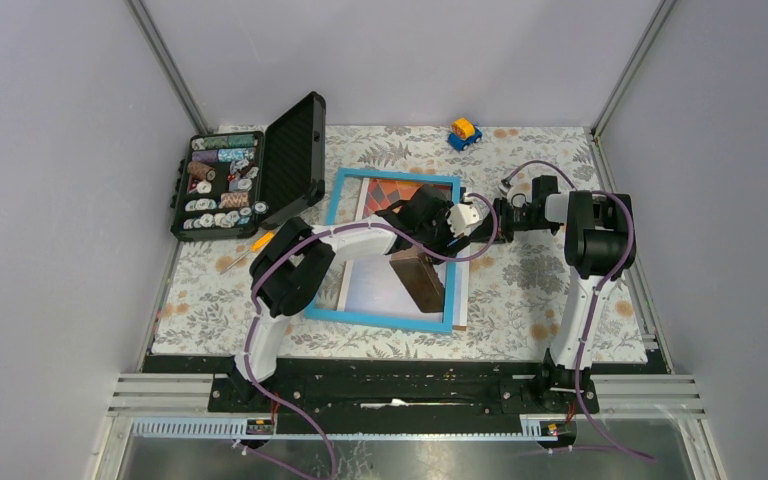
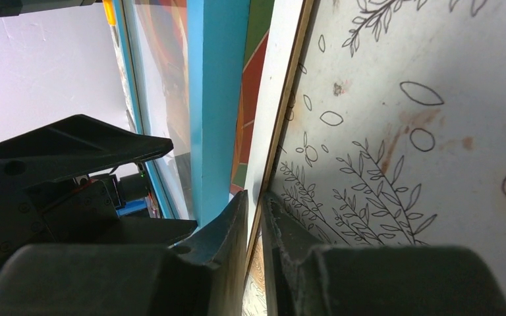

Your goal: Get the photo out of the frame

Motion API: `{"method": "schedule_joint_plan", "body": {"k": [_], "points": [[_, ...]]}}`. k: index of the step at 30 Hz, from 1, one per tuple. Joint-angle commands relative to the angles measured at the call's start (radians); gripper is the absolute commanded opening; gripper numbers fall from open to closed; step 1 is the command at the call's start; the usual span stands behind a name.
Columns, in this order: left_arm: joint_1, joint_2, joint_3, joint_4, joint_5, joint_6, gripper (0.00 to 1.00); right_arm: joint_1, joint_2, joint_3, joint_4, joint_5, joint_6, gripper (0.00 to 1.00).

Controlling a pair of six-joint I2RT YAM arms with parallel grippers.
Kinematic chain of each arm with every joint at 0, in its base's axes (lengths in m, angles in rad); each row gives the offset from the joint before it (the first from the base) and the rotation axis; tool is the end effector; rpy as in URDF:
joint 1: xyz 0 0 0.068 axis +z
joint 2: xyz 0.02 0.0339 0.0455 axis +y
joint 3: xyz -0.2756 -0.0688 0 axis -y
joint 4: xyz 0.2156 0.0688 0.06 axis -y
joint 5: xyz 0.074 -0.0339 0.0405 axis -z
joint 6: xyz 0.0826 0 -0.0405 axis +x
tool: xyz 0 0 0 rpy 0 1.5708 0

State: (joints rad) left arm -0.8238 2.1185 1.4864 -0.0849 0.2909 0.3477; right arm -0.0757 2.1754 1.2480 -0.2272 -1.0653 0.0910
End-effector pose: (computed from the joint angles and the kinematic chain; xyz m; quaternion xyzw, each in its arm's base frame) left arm 0.3144 -0.3744 0.1692 0.5479 0.7173 -0.2248 0.3670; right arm 0.4044 0.0418 0.0995 -0.0344 0.8487 0.4982 0.1742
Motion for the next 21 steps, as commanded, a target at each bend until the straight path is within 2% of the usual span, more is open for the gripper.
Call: {"method": "schedule_joint_plan", "body": {"k": [1, 21], "points": [[-0.004, 0.044, 0.019, -0.01, -0.002, 0.014, 0.68, 0.02, -0.071, -0.015, -0.028, -0.026, -0.011, 0.2], [-0.003, 0.055, 0.029, -0.011, 0.001, 0.009, 0.68, 0.053, -0.071, -0.007, -0.041, -0.064, -0.004, 0.2]]}}
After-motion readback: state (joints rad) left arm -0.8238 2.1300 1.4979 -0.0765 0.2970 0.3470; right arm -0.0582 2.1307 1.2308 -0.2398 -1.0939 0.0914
